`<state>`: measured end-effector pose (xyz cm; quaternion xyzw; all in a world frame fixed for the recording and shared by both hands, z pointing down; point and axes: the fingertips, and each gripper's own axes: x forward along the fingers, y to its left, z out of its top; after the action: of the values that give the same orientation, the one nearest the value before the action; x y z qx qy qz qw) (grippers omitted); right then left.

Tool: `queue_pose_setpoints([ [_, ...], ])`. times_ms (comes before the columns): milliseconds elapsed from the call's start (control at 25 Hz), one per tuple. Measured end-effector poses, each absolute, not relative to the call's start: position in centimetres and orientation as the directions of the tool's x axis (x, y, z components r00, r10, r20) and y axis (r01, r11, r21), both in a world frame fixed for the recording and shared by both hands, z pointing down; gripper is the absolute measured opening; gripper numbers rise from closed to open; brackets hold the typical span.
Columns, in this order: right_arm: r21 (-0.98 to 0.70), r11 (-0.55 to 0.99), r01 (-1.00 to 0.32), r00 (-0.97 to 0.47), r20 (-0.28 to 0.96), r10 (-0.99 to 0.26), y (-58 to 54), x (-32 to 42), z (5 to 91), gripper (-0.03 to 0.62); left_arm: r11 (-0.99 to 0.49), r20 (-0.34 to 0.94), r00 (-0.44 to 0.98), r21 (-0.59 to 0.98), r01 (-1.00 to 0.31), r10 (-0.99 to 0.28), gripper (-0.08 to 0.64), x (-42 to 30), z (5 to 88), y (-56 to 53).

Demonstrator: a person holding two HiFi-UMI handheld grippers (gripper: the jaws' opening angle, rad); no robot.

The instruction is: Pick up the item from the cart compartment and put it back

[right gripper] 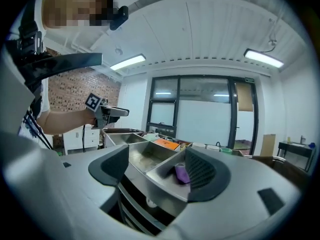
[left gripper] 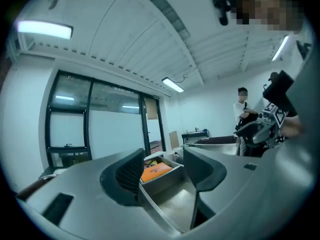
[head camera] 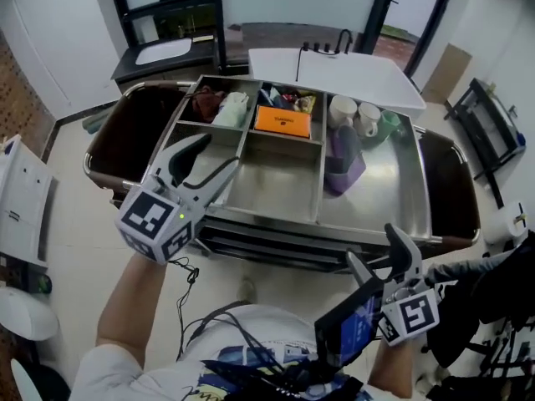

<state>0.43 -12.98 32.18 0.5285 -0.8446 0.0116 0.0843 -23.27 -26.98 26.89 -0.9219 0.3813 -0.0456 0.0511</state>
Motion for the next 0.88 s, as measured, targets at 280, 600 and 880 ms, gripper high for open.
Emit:
queue_pose_setpoints([
  [280,0.085,0.542,-0.836,-0.534,0.105,-0.839,-5.2,3.7,32.2,0.376,-0.623,0.064,0.620,-0.077,-0.778,-0.782,0.255,-21.2,30.4,-11.2],
  [600,0.073,0.606,-0.792,-0.599,0.095,-0.795,0.4,5.2,32.8,0.371,-0.571,0.168,0.555,-0.065,-0.818,-0.814,0.255,-19.2,33.5,-0.6],
  [880,0.087,0.618,-0.781,-0.608,0.122,-0.785,2.8,3.2,32.7,0.371,-0.618,0.163,0.606,-0.033,-0.785,-0.779,0.253,-18.6,33.8,1.4],
])
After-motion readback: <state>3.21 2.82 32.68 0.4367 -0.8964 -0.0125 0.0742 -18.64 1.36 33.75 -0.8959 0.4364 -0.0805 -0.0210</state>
